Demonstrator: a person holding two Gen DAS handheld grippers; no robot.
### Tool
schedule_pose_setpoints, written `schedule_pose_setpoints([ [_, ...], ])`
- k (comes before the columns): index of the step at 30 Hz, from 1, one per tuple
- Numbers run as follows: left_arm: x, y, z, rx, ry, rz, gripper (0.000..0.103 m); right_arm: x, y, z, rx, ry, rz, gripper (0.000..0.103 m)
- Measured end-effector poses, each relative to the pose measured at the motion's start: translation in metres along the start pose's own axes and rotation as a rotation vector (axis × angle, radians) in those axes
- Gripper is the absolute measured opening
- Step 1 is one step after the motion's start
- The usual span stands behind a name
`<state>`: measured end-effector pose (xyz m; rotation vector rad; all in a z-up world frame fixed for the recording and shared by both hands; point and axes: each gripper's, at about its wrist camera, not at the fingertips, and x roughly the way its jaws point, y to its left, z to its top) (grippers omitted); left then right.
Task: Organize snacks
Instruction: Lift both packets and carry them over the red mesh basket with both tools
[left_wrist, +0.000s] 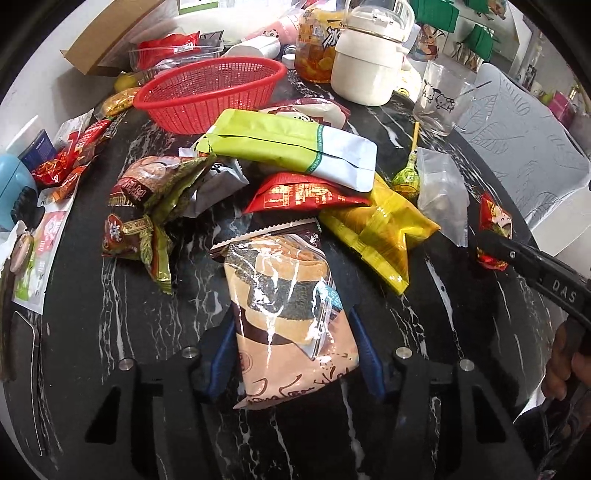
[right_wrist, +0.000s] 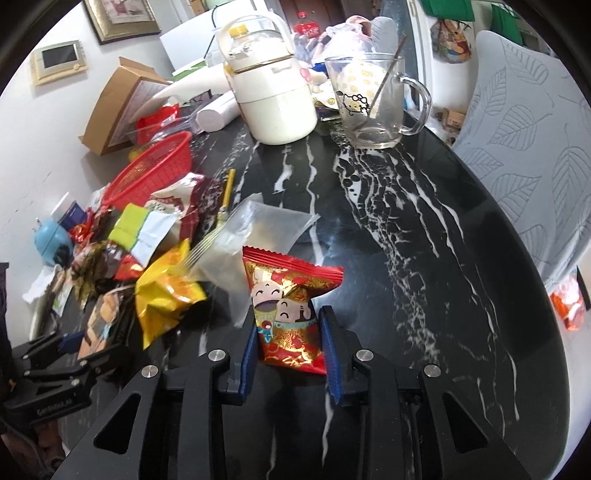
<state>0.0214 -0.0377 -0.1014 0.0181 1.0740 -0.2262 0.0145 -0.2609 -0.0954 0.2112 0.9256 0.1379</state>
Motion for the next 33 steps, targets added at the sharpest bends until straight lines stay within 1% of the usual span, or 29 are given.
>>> schedule_pose_setpoints([
  [6,-0.010,0.002,-0.005,0.010,-0.022,-0.021,0.056,-0.010,0.012,-0.012,-0.017,0.024,0.038,0.030],
  [11,-0.020,0.009,-0.011,-0.004,-0.040,-0.037,0.056,-0.013,0.026,-0.022,-0.044,0.048,0.062,0.030],
  [17,-0.036,0.019,-0.014,-0.025,-0.082,-0.040,0.056,-0.016,0.049,-0.028,-0.086,0.061,0.102,0.030],
  [24,-0.057,0.032,-0.011,-0.048,-0.142,-0.029,0.056,-0.017,0.075,-0.025,-0.142,0.061,0.153,0.030],
  [33,-0.082,0.042,0.002,-0.059,-0.226,-0.034,0.056,-0.019,0.109,-0.005,-0.225,0.036,0.226,0.030],
])
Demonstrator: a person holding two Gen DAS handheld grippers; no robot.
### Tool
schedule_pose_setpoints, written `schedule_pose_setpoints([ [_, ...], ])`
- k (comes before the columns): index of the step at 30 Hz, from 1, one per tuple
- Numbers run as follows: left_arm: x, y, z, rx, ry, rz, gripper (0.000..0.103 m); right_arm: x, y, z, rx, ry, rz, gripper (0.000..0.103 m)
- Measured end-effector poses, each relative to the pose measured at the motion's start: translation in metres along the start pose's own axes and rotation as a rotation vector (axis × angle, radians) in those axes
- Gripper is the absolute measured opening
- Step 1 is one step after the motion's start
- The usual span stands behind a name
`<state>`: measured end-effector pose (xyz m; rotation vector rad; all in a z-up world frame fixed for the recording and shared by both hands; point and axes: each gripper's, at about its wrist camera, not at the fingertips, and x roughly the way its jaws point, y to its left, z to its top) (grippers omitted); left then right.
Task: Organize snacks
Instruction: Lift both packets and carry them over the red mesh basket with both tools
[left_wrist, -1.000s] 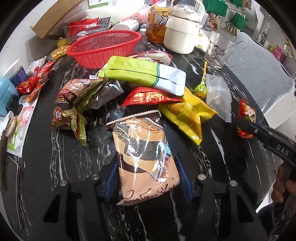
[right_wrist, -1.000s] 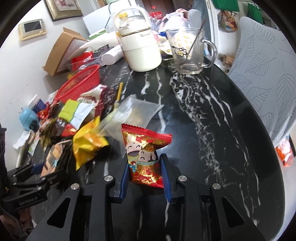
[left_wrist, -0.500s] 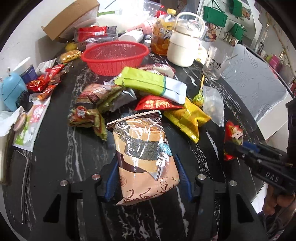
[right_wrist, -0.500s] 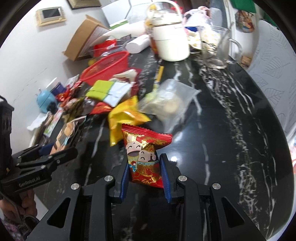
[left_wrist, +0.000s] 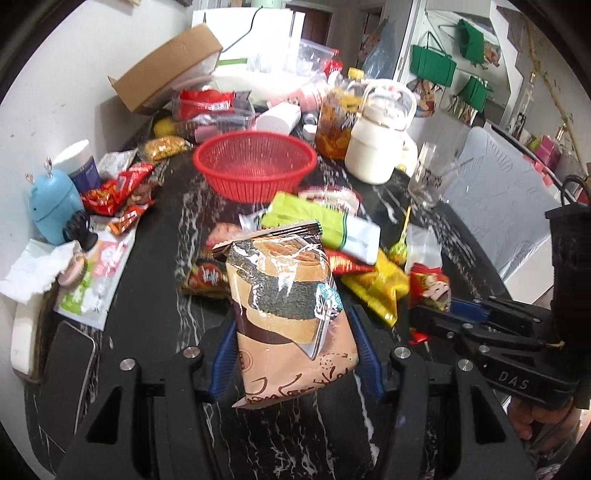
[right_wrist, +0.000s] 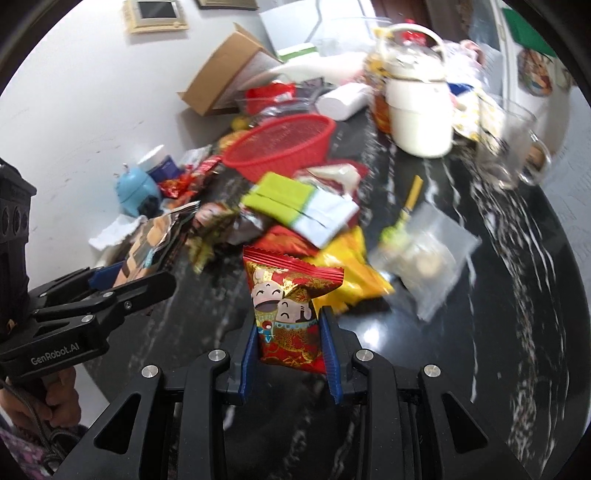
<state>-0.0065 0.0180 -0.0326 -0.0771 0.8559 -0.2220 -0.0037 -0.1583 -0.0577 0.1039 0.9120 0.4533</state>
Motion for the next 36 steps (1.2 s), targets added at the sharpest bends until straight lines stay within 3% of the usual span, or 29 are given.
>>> schedule_pose_setpoints([
  [16,-0.005,0.017,0.067,-0.009,-0.155,-0.013,0.056,0.004,0.021,0.075,-0.108,-0.094,0.060,0.030],
  [36,0.033,0.056,0.165,-0.033,-0.281,0.015,0.056,0.046,0.019,0.183,-0.188,-0.166,0.033,0.030],
])
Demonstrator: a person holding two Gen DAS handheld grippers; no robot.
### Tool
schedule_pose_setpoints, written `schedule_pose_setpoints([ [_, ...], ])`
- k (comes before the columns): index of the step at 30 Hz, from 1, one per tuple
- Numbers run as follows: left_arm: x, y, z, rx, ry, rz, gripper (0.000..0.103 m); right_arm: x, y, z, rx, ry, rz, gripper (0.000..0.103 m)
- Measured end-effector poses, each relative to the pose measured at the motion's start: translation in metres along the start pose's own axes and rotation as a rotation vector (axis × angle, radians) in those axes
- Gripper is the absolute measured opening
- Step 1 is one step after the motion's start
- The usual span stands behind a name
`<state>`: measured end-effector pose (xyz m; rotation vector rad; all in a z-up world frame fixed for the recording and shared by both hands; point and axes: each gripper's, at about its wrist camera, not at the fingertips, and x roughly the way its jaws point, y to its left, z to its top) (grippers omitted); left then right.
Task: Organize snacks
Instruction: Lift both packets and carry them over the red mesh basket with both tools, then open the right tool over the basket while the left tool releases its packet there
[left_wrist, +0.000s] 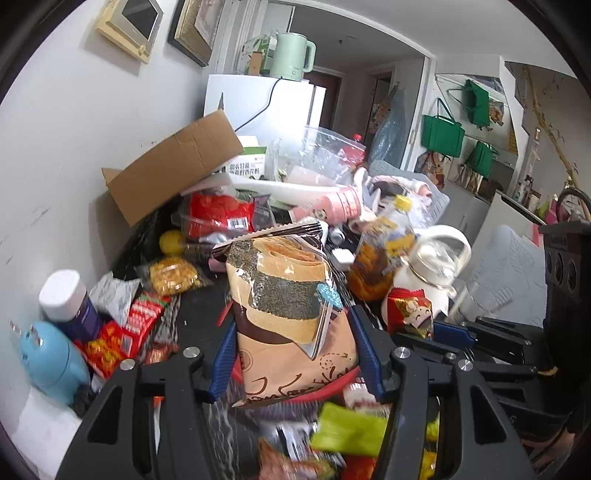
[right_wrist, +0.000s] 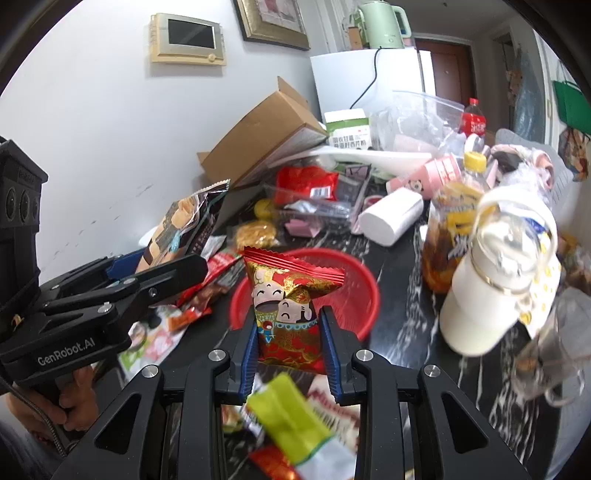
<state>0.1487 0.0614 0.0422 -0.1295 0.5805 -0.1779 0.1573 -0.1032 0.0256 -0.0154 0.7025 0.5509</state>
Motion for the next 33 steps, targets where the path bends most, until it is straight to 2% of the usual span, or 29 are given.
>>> schedule_pose_setpoints([
  [7,0.029,0.006,0.023,0.016,-0.001,0.018,0.056,0.027,-0.013,0.024,-0.025,0.007,-0.016,0.030],
  [15,0.074,0.018,0.033,0.013,0.060,0.053,0.056,0.063,-0.031,0.039,-0.045,0.050,-0.061,0.030],
  [23,0.110,0.031,0.028,-0.014,0.137,0.065,0.056,0.092,-0.042,0.041,-0.053,0.103,-0.078,0.030],
  [29,0.129,0.032,0.019,0.004,0.182,0.098,0.056,0.108,-0.043,0.036,-0.055,0.150,-0.082,0.030],
  [33,0.133,0.028,0.016,0.044,0.192,0.151,0.060,0.113,-0.042,0.031,-0.064,0.173,-0.088,0.031],
])
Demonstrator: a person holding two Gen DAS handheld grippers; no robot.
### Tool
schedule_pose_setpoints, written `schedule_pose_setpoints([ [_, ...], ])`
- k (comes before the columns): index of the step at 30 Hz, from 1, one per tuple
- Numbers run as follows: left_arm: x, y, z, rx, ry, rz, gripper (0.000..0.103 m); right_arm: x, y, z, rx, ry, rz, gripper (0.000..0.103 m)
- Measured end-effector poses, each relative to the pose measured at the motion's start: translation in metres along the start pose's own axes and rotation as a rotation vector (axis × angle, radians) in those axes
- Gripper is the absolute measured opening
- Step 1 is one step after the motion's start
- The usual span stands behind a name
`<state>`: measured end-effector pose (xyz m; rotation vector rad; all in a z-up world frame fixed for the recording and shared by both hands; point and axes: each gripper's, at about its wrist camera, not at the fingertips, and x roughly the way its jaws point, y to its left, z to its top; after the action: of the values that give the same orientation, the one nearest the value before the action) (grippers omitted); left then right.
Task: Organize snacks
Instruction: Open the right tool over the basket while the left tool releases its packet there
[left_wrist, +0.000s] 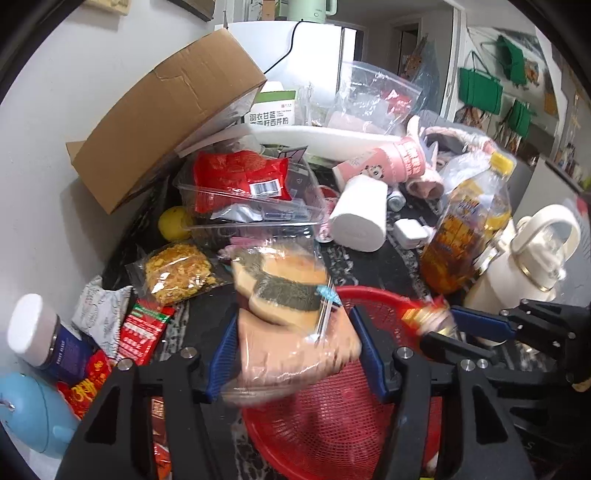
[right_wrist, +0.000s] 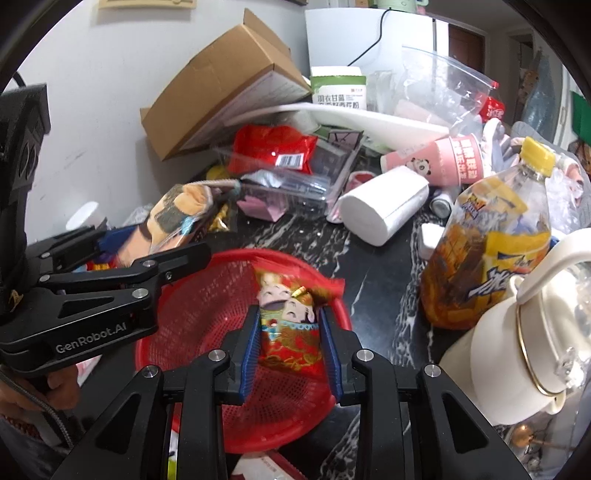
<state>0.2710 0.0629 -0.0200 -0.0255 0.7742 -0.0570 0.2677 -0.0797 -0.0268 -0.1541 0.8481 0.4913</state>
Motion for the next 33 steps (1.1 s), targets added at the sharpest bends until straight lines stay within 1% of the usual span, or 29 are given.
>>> schedule_pose_setpoints([
  [1,0.001,0.000,0.000,0.001,0.005,0.006,0.062,0.001,0.000,-0.001,0.000,0.007,-0.003,0.033],
  [2,0.002,0.000,0.000,-0.002,0.020,0.007,0.064,0.001,-0.001,-0.001,0.005,0.013,-0.008,0.039],
  [3,0.003,0.001,0.001,-0.004,0.030,0.007,0.069,0.001,-0.001,-0.002,0.011,0.016,-0.011,0.043],
  [4,0.003,0.001,0.001,-0.005,0.035,0.013,0.071,0.001,-0.002,-0.002,0.016,0.016,-0.014,0.048],
  [5,0.003,0.000,0.001,-0.003,0.036,0.025,0.071,-0.001,-0.003,-0.003,0.020,0.016,-0.020,0.049],
  [8,-0.002,-0.003,0.002,0.008,0.030,0.046,0.071,-0.006,-0.004,-0.003,0.021,0.010,-0.035,0.049],
  [16,-0.033,-0.014,0.009,0.035,-0.019,0.041,0.071,-0.036,-0.008,-0.001,0.035,-0.035,-0.058,0.049],
  [27,-0.091,-0.033,0.013,0.060,-0.111,0.019,0.071,-0.102,-0.006,-0.005,0.044,-0.132,-0.100,0.049],
  [31,-0.111,-0.040,0.008,0.068,-0.134,0.006,0.071,-0.124,-0.003,-0.010,0.042,-0.164,-0.114,0.054],
  [33,-0.120,-0.043,0.005,0.074,-0.144,-0.002,0.071,-0.134,0.000,-0.014,0.040,-0.177,-0.123,0.054],
])
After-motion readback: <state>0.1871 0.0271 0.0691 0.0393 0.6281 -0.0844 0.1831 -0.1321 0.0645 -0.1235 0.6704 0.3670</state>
